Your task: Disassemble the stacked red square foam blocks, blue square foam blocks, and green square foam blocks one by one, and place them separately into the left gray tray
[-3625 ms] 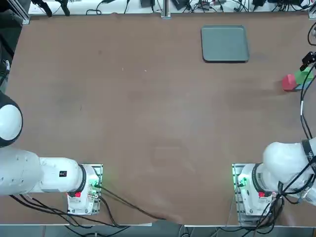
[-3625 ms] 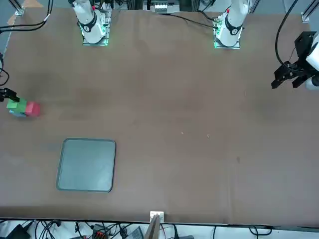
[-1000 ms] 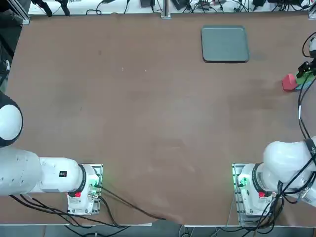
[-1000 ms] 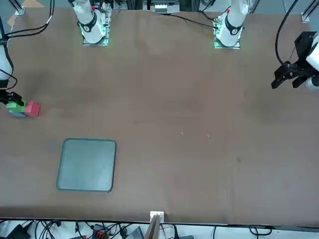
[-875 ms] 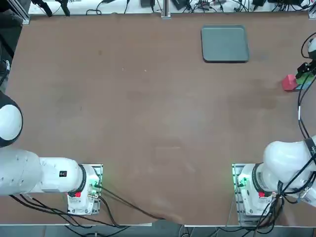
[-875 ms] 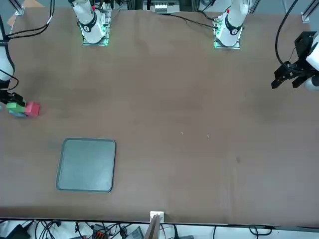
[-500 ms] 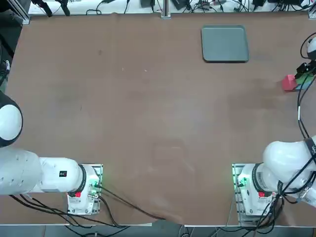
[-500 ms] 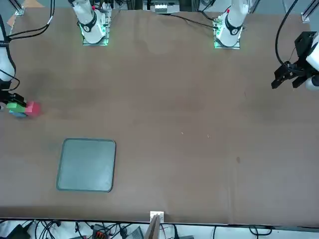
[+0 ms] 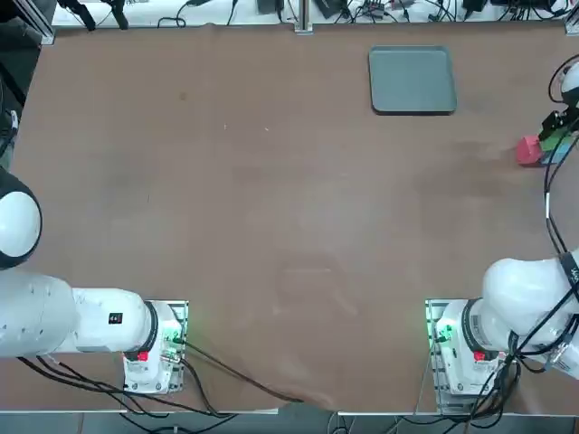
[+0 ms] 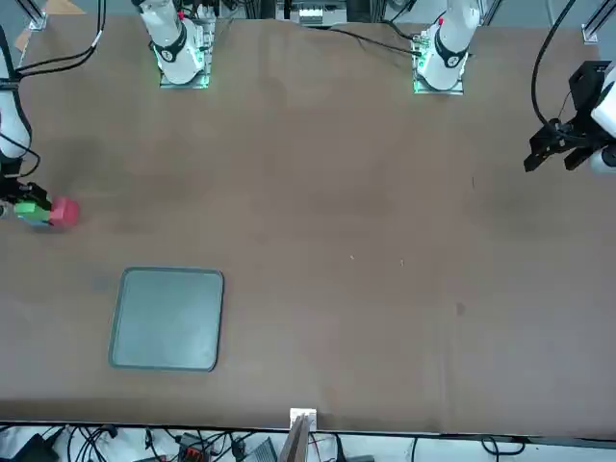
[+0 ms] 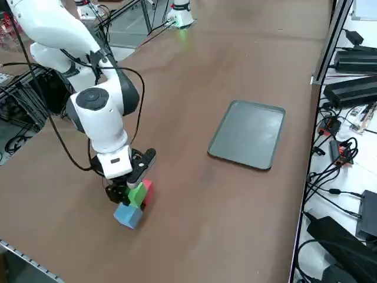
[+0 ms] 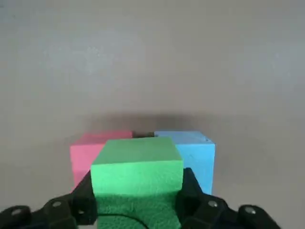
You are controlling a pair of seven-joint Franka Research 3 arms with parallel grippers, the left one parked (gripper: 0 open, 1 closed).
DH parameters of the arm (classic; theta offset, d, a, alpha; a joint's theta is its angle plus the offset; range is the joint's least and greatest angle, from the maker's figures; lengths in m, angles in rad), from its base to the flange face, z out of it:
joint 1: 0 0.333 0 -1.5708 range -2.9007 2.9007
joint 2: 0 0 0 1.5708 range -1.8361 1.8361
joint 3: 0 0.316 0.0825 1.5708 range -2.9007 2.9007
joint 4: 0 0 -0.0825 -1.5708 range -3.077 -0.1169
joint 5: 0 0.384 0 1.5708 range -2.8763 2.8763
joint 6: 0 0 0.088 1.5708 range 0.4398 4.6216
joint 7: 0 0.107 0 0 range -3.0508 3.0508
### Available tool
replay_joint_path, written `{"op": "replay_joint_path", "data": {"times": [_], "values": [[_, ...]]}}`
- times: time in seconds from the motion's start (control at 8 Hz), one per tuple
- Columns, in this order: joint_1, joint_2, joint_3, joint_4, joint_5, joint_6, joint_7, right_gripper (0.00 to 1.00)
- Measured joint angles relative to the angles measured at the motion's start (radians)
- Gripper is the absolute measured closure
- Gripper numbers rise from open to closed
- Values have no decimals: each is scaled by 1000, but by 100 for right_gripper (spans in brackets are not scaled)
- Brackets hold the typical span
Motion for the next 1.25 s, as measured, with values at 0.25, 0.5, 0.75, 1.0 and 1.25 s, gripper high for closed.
{"op": "replay_joint_path", "data": {"times": [0.25, 0.5, 0.75, 1.0, 1.25], "values": [[1, -77, 64, 66, 21, -192, 0, 24], [5, -145, 162, 191, 73, -413, 2, 24], [36, -149, 251, 268, 96, -469, 95, 24], [166, -84, 273, 300, 70, -466, 314, 24], [271, 40, 273, 343, 5, -417, 487, 24]]}}
